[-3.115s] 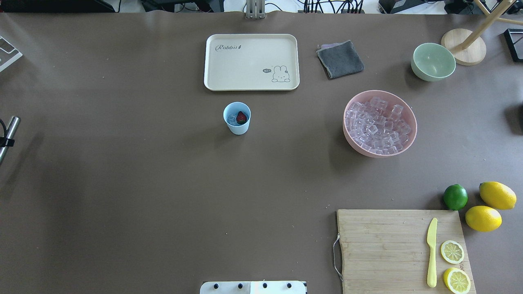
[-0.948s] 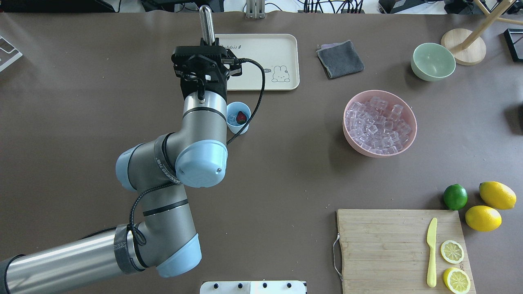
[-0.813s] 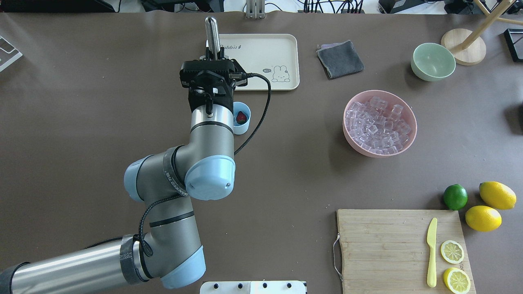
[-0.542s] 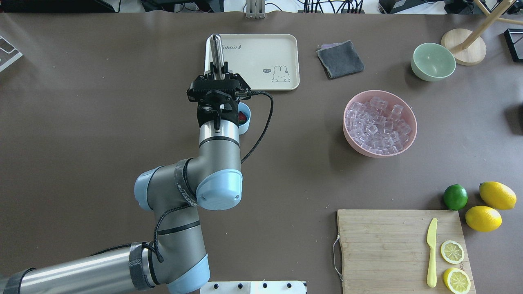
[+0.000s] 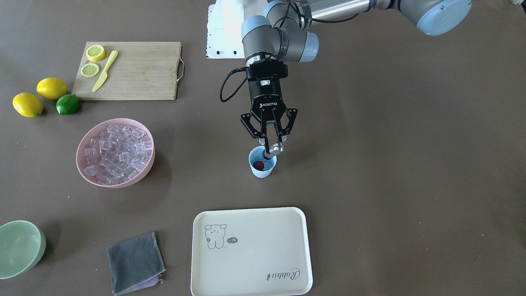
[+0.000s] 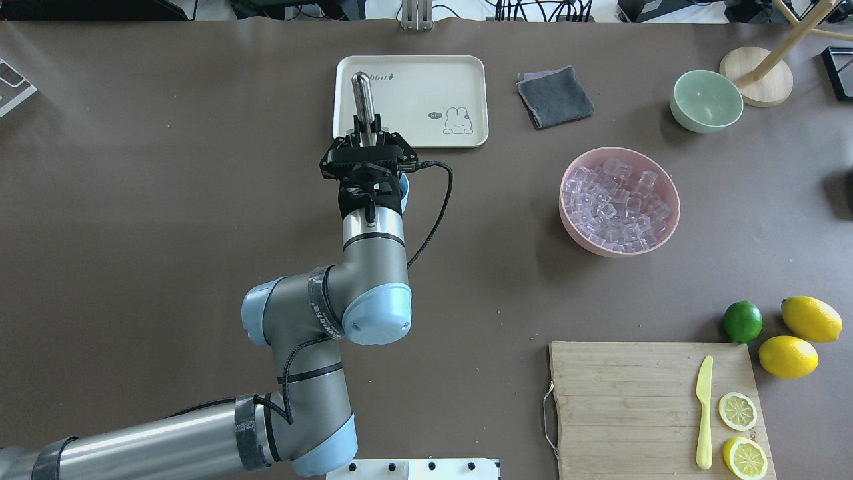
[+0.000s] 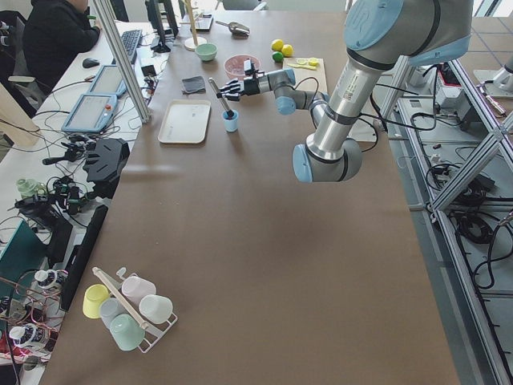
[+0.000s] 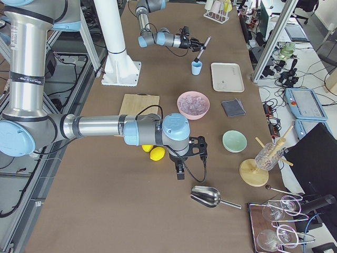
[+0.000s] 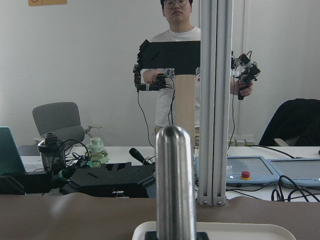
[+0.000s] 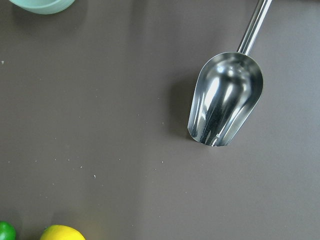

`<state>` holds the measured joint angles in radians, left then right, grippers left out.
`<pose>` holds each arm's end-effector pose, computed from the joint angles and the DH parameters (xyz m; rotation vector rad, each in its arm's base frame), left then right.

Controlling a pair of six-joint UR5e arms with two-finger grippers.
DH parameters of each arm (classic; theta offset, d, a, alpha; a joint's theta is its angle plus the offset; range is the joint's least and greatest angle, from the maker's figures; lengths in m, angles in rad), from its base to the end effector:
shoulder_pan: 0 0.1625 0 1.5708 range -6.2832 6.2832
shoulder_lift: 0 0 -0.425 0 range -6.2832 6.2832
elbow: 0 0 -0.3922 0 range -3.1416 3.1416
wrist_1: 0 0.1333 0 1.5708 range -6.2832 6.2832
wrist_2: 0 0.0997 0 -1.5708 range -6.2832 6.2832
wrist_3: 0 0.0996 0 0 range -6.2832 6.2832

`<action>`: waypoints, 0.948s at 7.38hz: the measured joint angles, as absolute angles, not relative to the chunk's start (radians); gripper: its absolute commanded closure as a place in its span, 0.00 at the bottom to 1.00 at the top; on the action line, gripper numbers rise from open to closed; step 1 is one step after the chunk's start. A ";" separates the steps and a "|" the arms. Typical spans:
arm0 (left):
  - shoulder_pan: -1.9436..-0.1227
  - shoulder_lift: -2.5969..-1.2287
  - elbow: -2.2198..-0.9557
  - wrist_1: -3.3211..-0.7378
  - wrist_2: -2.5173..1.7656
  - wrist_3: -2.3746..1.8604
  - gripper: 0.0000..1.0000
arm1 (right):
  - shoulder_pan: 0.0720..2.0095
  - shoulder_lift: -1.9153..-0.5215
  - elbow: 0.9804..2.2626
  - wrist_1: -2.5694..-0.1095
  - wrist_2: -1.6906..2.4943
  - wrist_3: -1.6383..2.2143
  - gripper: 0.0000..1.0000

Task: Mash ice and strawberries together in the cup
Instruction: 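Push the muddler down into the cup with the left gripper, mashing repeatedly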

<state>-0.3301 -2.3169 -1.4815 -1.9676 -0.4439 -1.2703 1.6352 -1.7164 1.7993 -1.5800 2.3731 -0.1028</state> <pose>0.5762 -0.4334 0.1696 1.2583 0.5753 -0.6158 0.0895 -0.4288 0.6122 0.1364 -0.7934 -0.0659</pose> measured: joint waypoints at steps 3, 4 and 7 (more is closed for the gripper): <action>-0.327 -2.320 -1.460 -1.969 -0.441 -1.278 0.76 | 1.635 -1.717 1.799 -1.580 2.373 -0.103 0.01; -0.324 -2.322 -1.446 -1.970 -0.439 -1.292 0.76 | 1.635 -1.718 1.798 -1.580 2.373 -0.103 0.01; -0.309 -2.321 -1.412 -1.971 -0.437 -1.330 0.76 | 1.635 -1.719 1.796 -1.581 2.373 -0.103 0.01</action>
<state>-0.3094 -2.3211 -1.4118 -1.9708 -0.4365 -1.3297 1.6346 -1.7194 1.7964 -1.5811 2.3731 -0.1028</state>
